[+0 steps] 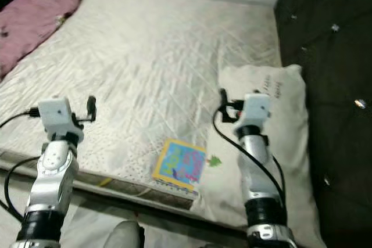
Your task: Clean up the room
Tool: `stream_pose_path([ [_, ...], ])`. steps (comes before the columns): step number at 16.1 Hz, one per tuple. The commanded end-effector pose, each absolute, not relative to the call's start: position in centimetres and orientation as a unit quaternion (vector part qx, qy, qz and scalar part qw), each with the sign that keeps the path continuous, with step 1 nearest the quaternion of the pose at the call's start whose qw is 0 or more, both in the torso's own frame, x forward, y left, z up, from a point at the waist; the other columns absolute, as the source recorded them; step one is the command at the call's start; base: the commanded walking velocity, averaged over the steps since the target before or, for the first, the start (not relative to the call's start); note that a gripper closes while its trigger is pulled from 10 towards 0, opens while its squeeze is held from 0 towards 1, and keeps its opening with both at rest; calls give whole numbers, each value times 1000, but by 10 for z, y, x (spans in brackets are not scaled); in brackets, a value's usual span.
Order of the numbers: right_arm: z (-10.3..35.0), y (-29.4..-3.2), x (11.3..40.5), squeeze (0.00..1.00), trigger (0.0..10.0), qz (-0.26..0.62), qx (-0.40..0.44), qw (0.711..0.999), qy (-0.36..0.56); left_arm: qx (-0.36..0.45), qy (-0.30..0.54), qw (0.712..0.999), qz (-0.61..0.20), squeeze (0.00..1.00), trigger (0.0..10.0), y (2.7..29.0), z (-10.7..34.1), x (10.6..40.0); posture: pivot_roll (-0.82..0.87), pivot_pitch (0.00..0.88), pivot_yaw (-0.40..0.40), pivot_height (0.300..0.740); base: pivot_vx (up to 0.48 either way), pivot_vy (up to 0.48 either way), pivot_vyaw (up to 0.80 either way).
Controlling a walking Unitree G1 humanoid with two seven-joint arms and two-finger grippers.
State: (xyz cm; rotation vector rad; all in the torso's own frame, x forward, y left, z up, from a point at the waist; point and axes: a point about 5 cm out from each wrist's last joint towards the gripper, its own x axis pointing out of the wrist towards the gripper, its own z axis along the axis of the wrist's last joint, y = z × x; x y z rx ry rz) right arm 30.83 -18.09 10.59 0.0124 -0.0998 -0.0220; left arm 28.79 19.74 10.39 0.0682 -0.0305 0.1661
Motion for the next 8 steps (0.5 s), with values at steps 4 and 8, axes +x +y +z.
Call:
stream_pose_path([
  [4,114,-182,301,0,10000,-12,-4,998,-61,65,-29,995,73,0,10000,199,107,276,40,0,6,740,0,0,0],
  [8,109,-191,279,0,10000,-7,-30,998,-47,80,-12,993,91,0,10000,216,95,250,44,0,-9,740,0,0,0],
])
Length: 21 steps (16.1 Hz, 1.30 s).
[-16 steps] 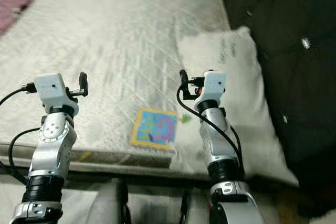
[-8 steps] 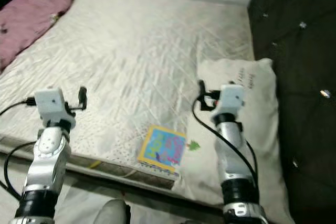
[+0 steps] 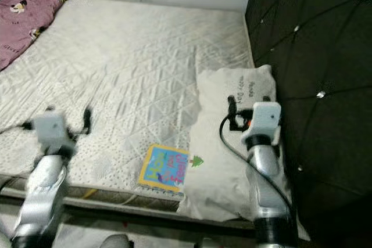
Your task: Clean up the room
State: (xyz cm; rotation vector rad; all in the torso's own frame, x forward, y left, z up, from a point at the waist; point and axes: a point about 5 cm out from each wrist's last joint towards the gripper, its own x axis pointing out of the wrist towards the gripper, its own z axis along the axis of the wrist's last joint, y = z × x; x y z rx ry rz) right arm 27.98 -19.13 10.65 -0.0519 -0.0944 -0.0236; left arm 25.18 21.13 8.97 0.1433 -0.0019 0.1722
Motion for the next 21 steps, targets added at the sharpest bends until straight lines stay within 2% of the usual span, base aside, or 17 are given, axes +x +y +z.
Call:
stream_pose_path([
  [1,109,-194,277,0,10000,-11,-35,998,-44,79,-8,992,95,0,10000,217,93,247,44,0,-13,740,0,0,0],
  [3,106,-202,271,0,10000,-19,-41,998,-35,75,0,991,108,0,10000,222,90,242,40,0,-14,740,0,0,0],
  [7,110,-202,263,0,10000,-14,-57,998,-35,76,-11,991,108,0,10000,221,95,238,37,0,-14,740,0,0,0],
  [11,98,-209,240,0,10000,-15,-66,998,-7,79,3,990,114,0,10000,228,90,224,31,0,-10,740,0,0,0],
  [21,97,-203,243,0,10000,-4,-63,998,0,79,5,992,97,0,10000,222,90,227,37,0,-5,740,0,0,0],
])
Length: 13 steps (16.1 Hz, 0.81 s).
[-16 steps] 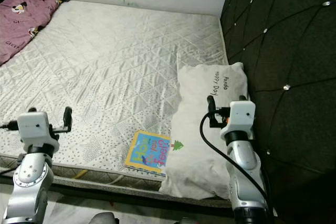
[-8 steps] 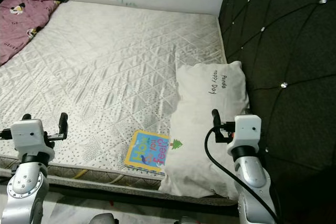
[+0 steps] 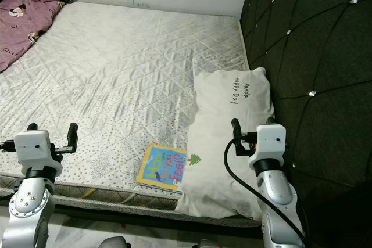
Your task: Clean up the room
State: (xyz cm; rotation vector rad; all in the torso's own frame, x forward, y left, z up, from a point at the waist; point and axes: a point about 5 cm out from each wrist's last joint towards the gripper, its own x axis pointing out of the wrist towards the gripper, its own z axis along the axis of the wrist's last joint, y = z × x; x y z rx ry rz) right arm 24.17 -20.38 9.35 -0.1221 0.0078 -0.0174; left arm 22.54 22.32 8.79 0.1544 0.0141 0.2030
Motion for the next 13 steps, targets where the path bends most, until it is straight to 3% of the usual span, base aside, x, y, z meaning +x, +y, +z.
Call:
stream_pose_path([
  [1,97,-203,244,0,10000,-4,-63,998,-1,79,4,992,98,0,10000,222,91,227,37,0,-6,740,0,0,0],
  [13,96,-204,236,0,10000,-10,-63,998,7,81,12,993,89,0,10000,223,89,218,37,4,-4,740,0,0,0],
])
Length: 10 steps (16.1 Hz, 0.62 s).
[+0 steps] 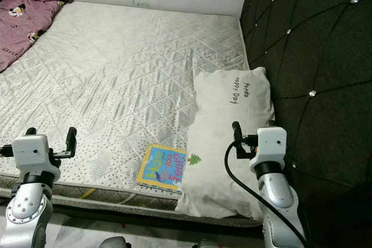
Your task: Clean up the room
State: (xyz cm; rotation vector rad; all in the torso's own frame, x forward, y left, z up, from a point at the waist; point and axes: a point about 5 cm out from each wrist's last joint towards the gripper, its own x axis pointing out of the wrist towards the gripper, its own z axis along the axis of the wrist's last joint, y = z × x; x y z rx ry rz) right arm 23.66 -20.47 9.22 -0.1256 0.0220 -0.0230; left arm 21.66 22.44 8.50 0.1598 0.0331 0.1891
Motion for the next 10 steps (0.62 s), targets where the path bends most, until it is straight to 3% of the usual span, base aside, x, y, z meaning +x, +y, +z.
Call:
stream_pose_path([
  [1,95,-203,236,0,10000,-9,-63,998,8,83,11,993,88,0,10000,224,90,219,42,4,-3,740,0,0,0],
  [10,92,-200,232,0,10000,-6,-60,998,15,82,17,992,91,0,10000,226,88,213,42,8,4,740,0,0,0],
])
